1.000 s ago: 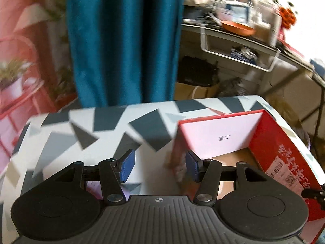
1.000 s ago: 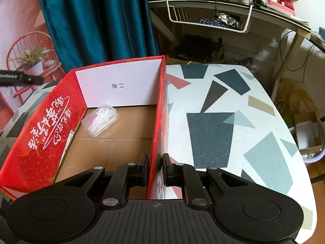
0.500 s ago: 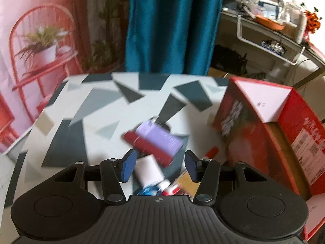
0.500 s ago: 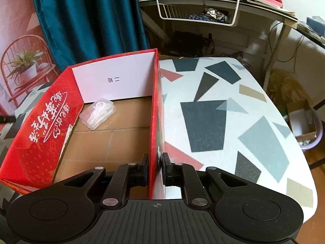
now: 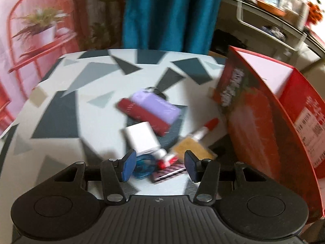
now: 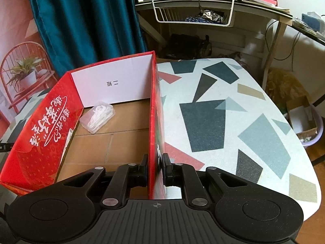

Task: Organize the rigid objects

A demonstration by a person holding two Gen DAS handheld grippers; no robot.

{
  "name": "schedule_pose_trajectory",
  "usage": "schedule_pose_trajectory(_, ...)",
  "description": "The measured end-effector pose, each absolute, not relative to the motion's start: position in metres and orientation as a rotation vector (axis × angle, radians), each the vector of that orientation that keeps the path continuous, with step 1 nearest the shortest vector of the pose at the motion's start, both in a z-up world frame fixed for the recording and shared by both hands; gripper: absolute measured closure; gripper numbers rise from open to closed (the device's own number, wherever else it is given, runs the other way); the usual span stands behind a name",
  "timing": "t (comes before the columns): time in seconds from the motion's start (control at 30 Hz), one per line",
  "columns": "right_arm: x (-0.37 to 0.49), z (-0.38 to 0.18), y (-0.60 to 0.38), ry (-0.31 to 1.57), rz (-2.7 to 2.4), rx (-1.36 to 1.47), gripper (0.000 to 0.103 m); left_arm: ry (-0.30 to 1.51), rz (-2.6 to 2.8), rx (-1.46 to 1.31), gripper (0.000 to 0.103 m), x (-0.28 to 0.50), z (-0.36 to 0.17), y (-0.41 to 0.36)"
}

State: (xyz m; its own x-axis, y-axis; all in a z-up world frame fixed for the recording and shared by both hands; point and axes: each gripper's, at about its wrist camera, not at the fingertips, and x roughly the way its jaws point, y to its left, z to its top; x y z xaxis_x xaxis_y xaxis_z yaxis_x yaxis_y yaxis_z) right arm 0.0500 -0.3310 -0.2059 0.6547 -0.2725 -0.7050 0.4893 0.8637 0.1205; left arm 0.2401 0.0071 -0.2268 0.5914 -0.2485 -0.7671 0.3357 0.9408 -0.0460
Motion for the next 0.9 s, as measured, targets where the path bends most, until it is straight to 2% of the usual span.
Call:
schedule_pose_trajectory(0.3,0.054,-0.205,-0.324,0.751,-0.446,0.255,0.093,0.841,-0.525,0.337,0.03,0.247,-0.242,-0.032)
schedule_pose_trajectory(0.63,0.056,-0.204,-0.323,0.762,-0.448,0.228,0.094,0.844,-0.567,0.423,0.03,0.25,-0.262,-0.046)
schedule_pose_trajectory(0.73,0.055,-0.204,-0.323,0.763,-0.449,0.226,0.094,0.845,-0.573,0.419,0.034,0.251,-0.263,-0.047)
schedule_pose_trajectory(0.9,0.055,-0.204,-0.322,0.762,-0.444,0.225,0.094,0.83,-0.57,0.42,0.034,0.249,-0.264,-0.047)
